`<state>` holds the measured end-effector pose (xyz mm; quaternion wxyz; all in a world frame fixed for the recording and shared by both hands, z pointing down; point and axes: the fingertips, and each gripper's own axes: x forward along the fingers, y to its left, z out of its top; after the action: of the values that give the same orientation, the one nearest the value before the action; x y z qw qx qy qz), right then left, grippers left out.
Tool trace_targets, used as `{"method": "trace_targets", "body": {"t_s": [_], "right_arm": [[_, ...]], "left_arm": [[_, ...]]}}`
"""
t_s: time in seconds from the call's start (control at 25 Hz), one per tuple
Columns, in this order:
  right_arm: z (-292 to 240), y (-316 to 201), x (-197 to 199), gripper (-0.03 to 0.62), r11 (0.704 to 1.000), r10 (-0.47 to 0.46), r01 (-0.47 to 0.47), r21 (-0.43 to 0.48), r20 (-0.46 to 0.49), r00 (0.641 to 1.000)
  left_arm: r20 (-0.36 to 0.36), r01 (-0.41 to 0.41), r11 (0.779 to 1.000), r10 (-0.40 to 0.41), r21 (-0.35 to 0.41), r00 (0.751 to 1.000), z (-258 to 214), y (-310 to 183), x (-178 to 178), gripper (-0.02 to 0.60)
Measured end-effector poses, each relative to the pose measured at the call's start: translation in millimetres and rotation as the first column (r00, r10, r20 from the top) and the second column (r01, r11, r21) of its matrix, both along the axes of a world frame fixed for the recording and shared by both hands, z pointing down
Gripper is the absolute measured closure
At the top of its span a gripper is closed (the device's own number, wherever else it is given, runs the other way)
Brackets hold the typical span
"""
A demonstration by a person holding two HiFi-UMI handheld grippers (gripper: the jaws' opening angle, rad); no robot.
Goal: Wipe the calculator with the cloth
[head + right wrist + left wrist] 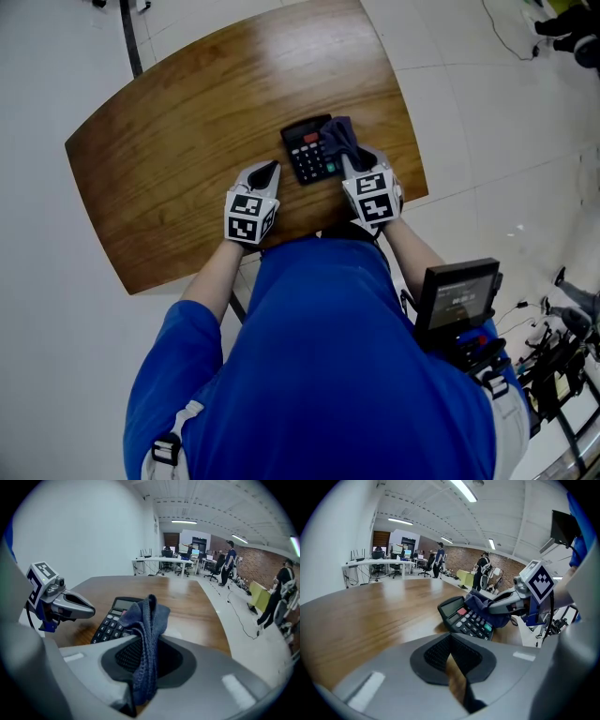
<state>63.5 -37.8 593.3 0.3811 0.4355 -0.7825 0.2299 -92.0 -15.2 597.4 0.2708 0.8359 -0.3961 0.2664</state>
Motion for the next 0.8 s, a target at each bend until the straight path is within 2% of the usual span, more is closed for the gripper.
{"method": "trace_targets", "body": {"t_s": [0.16, 0.36, 0.52, 0.64, 0.8], "right_arm": [[-5, 5, -15, 0.523, 0.999, -0.038, 0.038, 0.002, 0.041, 0.998], [-16, 27, -62, 0.523, 0.987, -0.163, 0.163, 0.007, 0.118, 0.98], [-19, 45, -95, 0.523, 0.967, -0.251, 0.255, -0.007, 0.139, 0.958], [-17, 47, -101, 0.523, 0.965, -0.26, 0.263, -0.008, 0.144, 0.955], [-13, 40, -90, 0.523, 0.974, -0.226, 0.229, -0.004, 0.136, 0.965]], "left_arm": [[0.001, 0.007, 1.0, -0.007, 0.008, 1.0, -1, 1, 1, 0.575], [0.011, 0.023, 1.0, -0.023, 0.013, 1.0, -7, 4, -4, 0.575], [0.027, 0.038, 0.999, -0.038, 0.008, 0.999, -18, 9, -9, 0.575], [0.038, 0.046, 0.999, -0.046, 0.001, 0.998, -21, 13, -14, 0.575], [0.04, 0.044, 0.999, -0.044, 0.002, 0.998, -19, 14, -14, 0.575]]}}
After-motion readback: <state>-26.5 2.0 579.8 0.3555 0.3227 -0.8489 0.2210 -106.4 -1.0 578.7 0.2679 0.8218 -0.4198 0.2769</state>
